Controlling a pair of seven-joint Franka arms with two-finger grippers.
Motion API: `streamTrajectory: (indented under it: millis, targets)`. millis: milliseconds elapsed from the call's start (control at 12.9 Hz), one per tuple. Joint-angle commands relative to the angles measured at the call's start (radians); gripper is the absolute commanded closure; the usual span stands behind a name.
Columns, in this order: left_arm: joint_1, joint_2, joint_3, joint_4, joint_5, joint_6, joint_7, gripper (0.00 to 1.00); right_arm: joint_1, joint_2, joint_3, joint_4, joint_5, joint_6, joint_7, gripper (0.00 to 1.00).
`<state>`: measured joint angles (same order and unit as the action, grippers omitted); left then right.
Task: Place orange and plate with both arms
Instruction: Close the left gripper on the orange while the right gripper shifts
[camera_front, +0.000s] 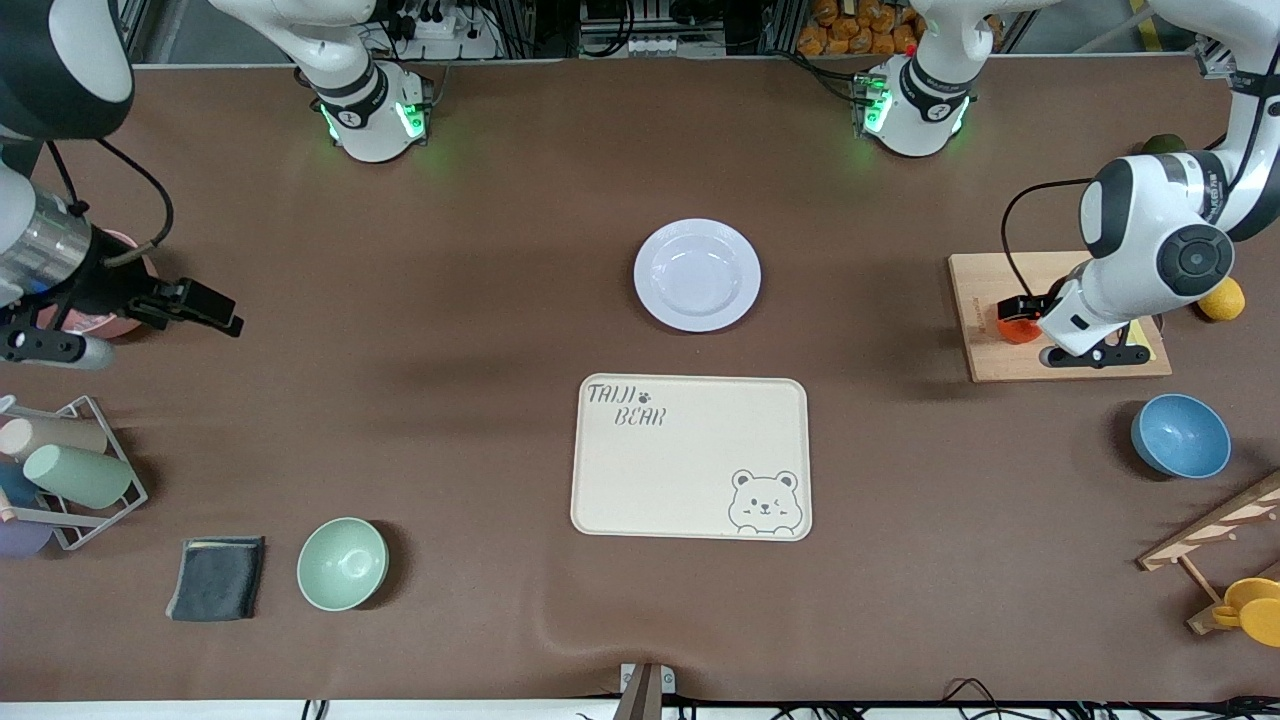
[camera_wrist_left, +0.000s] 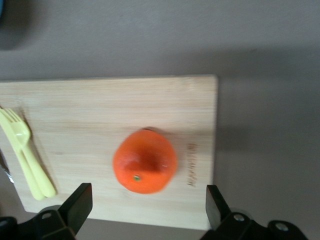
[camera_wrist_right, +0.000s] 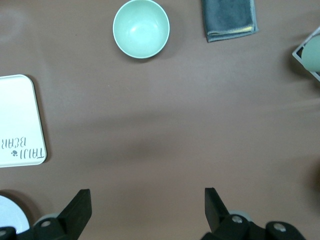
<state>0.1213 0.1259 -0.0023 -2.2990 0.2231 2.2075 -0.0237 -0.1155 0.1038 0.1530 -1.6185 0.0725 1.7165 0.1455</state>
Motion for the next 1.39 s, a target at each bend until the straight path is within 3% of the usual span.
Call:
streamTrajectory:
  millis: [0, 309, 541, 695, 1004, 1158, 1313]
  targets:
    - [0.026, -0.014, -0.01, -0.057, 0.044, 0.075, -0.013, 0.0, -0.012, 0.049, 0.002, 0.039, 0.012, 0.02, -0.087, 0.0]
    - [0.032, 0.008, -0.008, -0.094, 0.045, 0.145, 0.004, 0.0, -0.01, 0.071, 0.002, 0.034, 0.065, 0.015, -0.112, 0.0]
    - [0.067, 0.034, -0.01, -0.108, 0.119, 0.191, 0.005, 0.0, -0.003, 0.079, 0.002, 0.032, 0.088, 0.018, -0.107, 0.0]
    - [0.072, 0.058, -0.01, -0.109, 0.121, 0.222, 0.005, 0.0, -0.009, 0.091, 0.002, 0.025, 0.144, 0.015, -0.1, 0.0]
    - [0.072, 0.089, -0.01, -0.112, 0.121, 0.254, 0.005, 0.0, 0.002, 0.091, 0.003, -0.001, 0.153, 0.017, -0.098, 0.0]
    - [0.072, 0.103, -0.01, -0.115, 0.121, 0.267, 0.005, 0.0, 0.005, 0.091, 0.002, -0.006, 0.223, 0.015, -0.098, 0.0]
    - [0.072, 0.113, -0.01, -0.118, 0.121, 0.27, 0.005, 0.0, 0.01, 0.091, 0.002, -0.012, 0.231, 0.02, -0.096, 0.0]
